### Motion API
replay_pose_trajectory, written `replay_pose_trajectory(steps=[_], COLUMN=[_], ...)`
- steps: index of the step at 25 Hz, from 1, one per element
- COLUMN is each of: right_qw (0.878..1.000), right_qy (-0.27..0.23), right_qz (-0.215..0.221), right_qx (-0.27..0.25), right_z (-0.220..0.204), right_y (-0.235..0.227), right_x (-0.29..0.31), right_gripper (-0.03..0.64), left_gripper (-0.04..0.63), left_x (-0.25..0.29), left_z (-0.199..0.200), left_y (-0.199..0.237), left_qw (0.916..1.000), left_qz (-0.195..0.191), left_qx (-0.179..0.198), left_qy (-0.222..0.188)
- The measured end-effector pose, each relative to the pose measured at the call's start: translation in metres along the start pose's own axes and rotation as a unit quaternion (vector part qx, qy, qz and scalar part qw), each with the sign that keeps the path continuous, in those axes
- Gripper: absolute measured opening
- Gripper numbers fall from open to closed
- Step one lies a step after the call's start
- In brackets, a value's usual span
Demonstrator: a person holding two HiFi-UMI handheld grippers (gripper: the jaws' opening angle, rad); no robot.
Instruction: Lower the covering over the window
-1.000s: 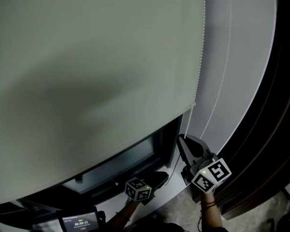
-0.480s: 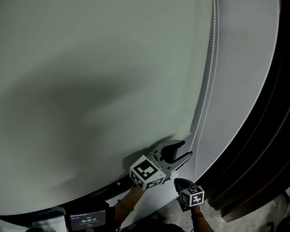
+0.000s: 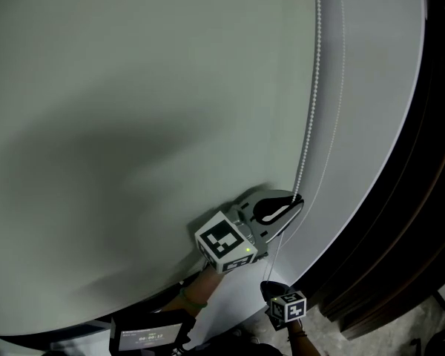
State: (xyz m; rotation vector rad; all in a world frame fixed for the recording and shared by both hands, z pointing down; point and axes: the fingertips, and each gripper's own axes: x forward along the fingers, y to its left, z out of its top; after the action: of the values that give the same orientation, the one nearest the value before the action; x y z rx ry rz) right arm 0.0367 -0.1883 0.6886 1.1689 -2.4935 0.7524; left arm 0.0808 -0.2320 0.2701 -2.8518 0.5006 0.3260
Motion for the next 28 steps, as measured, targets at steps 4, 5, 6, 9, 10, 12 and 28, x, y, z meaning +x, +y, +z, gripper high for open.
replay_pose_trajectory(steps=[4,5,6,9,10,12,28], right_qw=[1.000,1.000,0.999,0.999,0.999,0.997,0.922], right_qy=[0.006,0.012,0.016,0.001,-0.008,-0.028,-0.301], right_qz=[0.019,0.022,0.022,0.035,0.043,0.056,0.101], right_qx=[0.011,-0.004,-0.018,-0.021,-0.019,-0.038,-0.222], right_z=[-0.012,-0.015,-0.017,-0.004,0.007,0.033,0.375], right_y=[0.010,0.011,0.012,0.020,0.024,0.032,0.110], right_x=[-0.004,-0.004,-0.005,-0.012,-0.016,-0.026,-0.122], right_gripper=[0.018,0.018,0.018,0.020,0.020,0.022,0.135], left_gripper=[0.009,0.008,0.008,0.008,0.008,0.008,0.008], left_x=[-0.020,-0.024,-0.027,-0.030,-0.032,-0.043,-0.151], left_z=[0.003,0.003,0.000,-0.047,-0.070,-0.120,-0.372], left_y=[0.014,0.018,0.021,0.021,0.020,0.015,-0.051], left_qw=[0.9964,0.9956,0.9958,0.9959,0.9936,0.9852,0.8818], left_qz=[0.036,0.046,0.053,0.061,0.063,0.069,0.087], left_qx=[-0.065,-0.069,-0.065,-0.052,-0.067,-0.121,-0.276], left_qy=[-0.040,-0.043,-0.036,0.042,0.066,0.100,0.372])
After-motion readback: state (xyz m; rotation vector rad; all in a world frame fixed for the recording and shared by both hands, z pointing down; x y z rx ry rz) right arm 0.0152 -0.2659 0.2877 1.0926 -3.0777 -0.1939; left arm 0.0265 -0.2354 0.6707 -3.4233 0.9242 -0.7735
